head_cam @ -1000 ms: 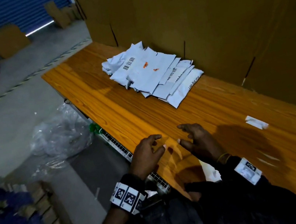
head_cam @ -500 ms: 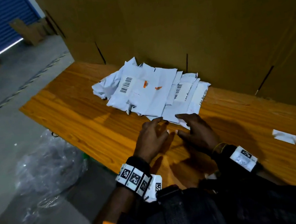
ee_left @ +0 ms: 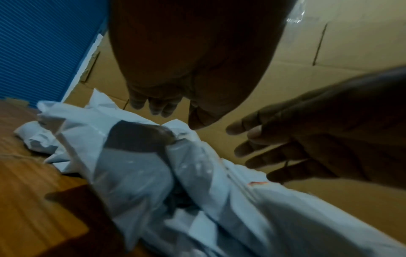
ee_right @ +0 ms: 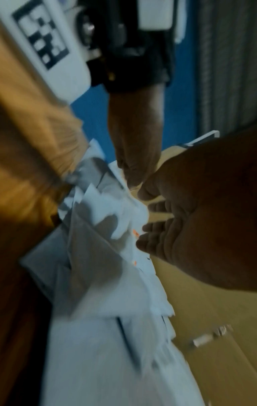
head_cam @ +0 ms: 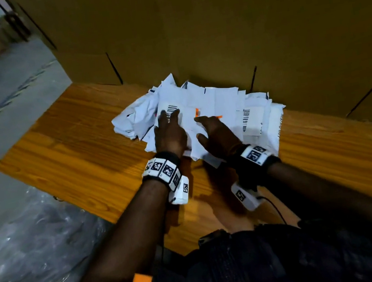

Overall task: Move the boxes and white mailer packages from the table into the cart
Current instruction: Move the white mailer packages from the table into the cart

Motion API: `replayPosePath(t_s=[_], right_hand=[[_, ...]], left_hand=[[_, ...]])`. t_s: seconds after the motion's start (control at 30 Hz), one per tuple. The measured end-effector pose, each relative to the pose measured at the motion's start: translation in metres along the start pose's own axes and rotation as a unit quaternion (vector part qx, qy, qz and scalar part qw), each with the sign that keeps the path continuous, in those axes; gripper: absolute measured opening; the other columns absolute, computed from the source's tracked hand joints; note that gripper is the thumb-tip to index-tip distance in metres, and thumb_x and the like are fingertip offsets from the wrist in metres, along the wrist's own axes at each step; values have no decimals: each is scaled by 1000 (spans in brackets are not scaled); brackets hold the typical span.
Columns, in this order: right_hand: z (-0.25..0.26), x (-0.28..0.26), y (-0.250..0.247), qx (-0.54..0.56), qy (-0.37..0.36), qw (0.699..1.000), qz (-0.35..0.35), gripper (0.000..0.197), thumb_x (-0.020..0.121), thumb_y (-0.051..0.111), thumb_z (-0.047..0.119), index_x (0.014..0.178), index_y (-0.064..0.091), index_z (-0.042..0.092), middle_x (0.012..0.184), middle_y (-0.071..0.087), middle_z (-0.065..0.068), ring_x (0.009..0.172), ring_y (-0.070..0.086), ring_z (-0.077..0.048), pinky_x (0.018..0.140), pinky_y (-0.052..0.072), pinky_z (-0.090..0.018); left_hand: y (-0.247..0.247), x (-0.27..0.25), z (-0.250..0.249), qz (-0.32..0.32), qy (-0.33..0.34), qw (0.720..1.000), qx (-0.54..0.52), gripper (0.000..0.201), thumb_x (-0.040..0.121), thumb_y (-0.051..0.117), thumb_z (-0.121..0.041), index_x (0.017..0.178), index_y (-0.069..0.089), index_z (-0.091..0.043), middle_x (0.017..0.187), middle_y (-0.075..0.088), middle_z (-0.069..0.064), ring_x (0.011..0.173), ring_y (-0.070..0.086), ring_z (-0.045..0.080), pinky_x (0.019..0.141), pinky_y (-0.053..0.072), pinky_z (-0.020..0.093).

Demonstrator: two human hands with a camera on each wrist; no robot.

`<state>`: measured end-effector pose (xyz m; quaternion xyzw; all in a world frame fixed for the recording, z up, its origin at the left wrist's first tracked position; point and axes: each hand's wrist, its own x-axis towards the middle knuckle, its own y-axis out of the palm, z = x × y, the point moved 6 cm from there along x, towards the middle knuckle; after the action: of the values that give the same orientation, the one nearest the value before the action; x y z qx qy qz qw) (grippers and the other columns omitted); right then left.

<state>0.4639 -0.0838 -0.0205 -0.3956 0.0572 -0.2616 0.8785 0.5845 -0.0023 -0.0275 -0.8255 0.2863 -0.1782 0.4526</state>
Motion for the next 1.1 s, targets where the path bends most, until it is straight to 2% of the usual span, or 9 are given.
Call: replayPosePath(t_s=[0.17,0.23,0.37,0.47,0.63,0.73,0.87,1.0,1.1], right_hand=[[-2,38,31,-63,19,993,97,51,97,54,24,145,42,13,152,36,-17,142,32,-31,116,28,-44],[-7,42,31,-121,32,984,126,44,98,50,31,140,50,15,151,39,-13,141,32,-29,113,31,-42],[-17,46,15,-172,65,981,57,38,96,51,38,112,66,7,120,60,-16,111,58,-34,91,48,-41],[-30,50,15,-185,112,976,30,43,92,55,44,117,61,9,123,53,-19,108,57,-38,88,47,-42],[-38,50,23,-283,189,940,26,73,85,46,69,140,37,21,133,42,-29,122,44,-45,101,32,-52],[-39,51,29,-246,261,931,68,90,82,34,81,152,12,29,149,24,-34,139,22,-49,110,16,-61],[-29,61,31,-181,316,927,88,102,76,32,88,153,-7,33,153,9,-36,142,11,-51,111,8,-65],[-27,62,36,-184,338,917,102,104,78,51,76,154,-6,33,154,3,-34,144,4,-49,113,6,-62],[-29,52,39,-219,299,923,101,92,78,59,68,151,15,33,153,10,-32,142,10,-47,114,11,-59]], left_hand=[[13,26,25,58,-24,997,48,65,97,42,-17,155,16,-30,163,1,13,149,9,31,119,15,50],[19,32,32,62,-22,996,68,69,97,48,-31,156,11,-28,162,1,16,148,10,34,117,17,55],[31,41,46,84,-50,992,77,99,86,58,-59,155,-6,-28,162,-7,16,147,8,39,114,18,60],[33,44,50,48,-68,996,44,107,80,65,-60,152,-12,-38,161,0,20,135,35,46,106,32,61],[39,49,51,-15,-19,1000,19,93,82,51,-67,152,-5,-43,160,11,19,113,54,45,86,51,56],[42,49,54,-27,10,1000,-3,91,76,36,-74,154,4,-40,161,15,8,123,50,38,83,55,49],[32,41,51,-65,5,995,-69,84,81,40,-65,154,13,-34,152,33,13,108,57,37,77,55,46],[28,34,49,-73,-3,992,-105,78,90,60,-41,155,18,-29,150,33,19,113,54,41,83,54,49],[32,34,50,-62,4,996,-56,75,89,41,-55,155,18,-28,145,42,13,107,55,36,83,53,45]])
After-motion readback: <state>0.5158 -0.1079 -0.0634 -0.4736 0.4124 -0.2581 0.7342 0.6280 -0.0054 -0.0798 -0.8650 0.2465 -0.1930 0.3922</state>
